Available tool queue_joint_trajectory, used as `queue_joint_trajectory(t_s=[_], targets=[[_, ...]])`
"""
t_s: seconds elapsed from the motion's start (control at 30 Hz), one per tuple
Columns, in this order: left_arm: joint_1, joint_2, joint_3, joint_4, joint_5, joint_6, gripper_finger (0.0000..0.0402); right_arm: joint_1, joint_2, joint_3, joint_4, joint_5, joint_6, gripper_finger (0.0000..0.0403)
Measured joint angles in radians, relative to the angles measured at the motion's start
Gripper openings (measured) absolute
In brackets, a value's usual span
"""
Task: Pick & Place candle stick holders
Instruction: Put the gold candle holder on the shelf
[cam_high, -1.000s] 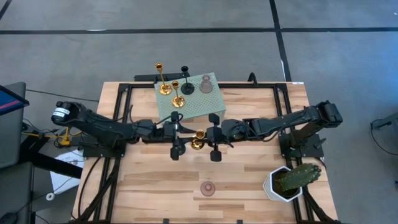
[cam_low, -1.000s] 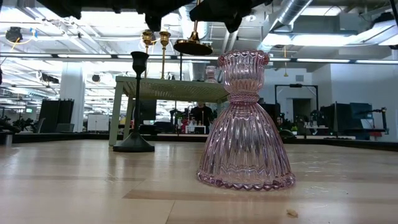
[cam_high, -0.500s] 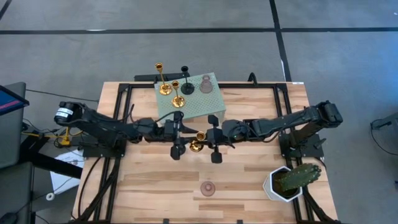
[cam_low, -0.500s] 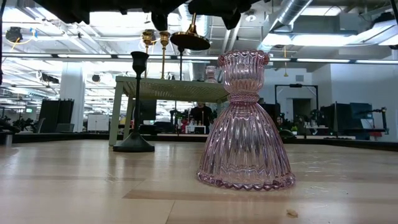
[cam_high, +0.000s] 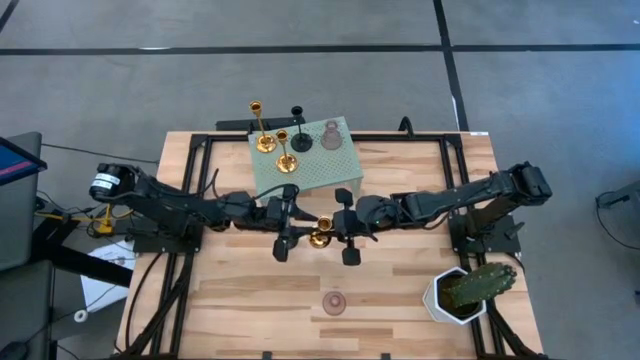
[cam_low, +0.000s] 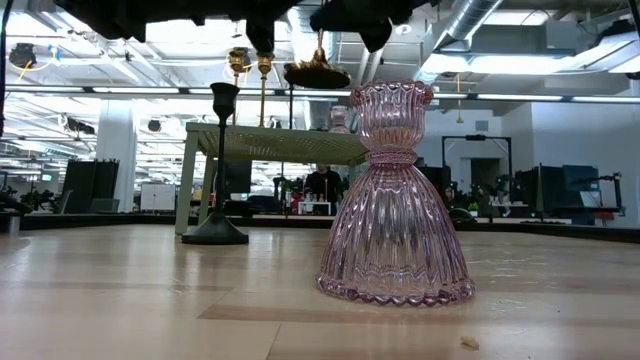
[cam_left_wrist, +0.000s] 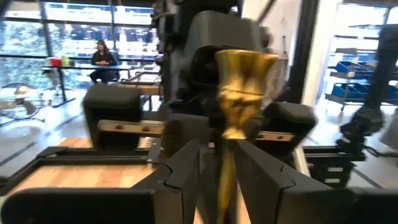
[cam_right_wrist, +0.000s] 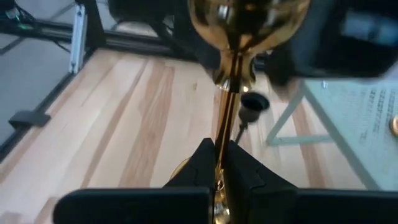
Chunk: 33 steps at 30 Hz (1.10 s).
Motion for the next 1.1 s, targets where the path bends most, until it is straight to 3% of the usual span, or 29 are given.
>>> queue_joint_trajectory(t_s=[0.23, 1.1], targets=[[0.000, -0.002, 0.000, 0.010, 0.003, 0.000, 0.0102, -0.002, -0.023, -0.002, -0.064, -0.016, -0.012, 0.0000], [0.017, 0.000, 0.010, 0.021, 0.002, 0.004, 0.0102, -0.029, 0.025, -0.001, 0.084, -0.054, -0.066, 0.0000]])
